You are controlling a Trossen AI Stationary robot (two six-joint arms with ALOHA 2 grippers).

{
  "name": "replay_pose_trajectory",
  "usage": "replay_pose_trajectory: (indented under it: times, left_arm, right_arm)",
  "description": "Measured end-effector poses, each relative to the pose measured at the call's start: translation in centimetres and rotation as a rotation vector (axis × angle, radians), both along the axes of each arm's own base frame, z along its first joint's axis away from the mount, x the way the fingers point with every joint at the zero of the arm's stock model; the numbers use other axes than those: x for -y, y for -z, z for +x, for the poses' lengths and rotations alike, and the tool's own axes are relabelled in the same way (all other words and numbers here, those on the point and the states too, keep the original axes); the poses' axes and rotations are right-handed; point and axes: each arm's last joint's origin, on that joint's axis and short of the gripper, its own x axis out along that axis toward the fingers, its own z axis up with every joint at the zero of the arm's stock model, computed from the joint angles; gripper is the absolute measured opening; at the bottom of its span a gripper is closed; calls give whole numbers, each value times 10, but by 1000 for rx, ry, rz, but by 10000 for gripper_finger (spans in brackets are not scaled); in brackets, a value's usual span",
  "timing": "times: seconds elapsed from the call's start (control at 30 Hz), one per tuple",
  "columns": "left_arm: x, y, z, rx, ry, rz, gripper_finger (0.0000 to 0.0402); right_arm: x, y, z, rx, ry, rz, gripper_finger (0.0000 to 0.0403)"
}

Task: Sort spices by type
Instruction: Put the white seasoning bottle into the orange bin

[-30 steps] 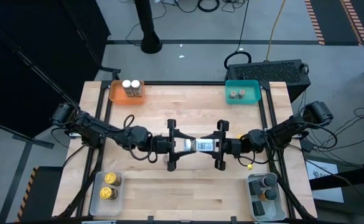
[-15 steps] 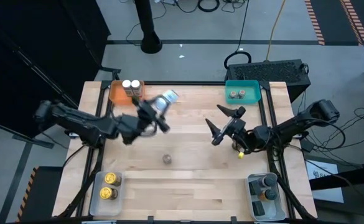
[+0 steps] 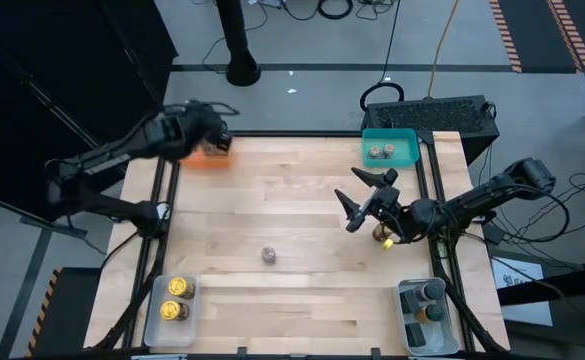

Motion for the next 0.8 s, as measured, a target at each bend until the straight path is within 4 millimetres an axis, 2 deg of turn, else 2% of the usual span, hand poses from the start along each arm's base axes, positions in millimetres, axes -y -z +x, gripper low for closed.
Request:
replay_pose_trajectory:
  times: [0.23, 0.57, 0.8]
  left_arm:
    - [-35, 1, -27, 11, -104, -126, 206]
    - [-52, 9, -53, 8, -217, -242, 206]
    - [-60, 45, -60, -15, -259, -318, 206]
  right_arm:
    - [1, 2, 1, -29, 5, -9, 336]
    - [1, 6, 2, -49, -5, 0, 336]
    - [0, 5, 3, -37, -50, 1, 336]
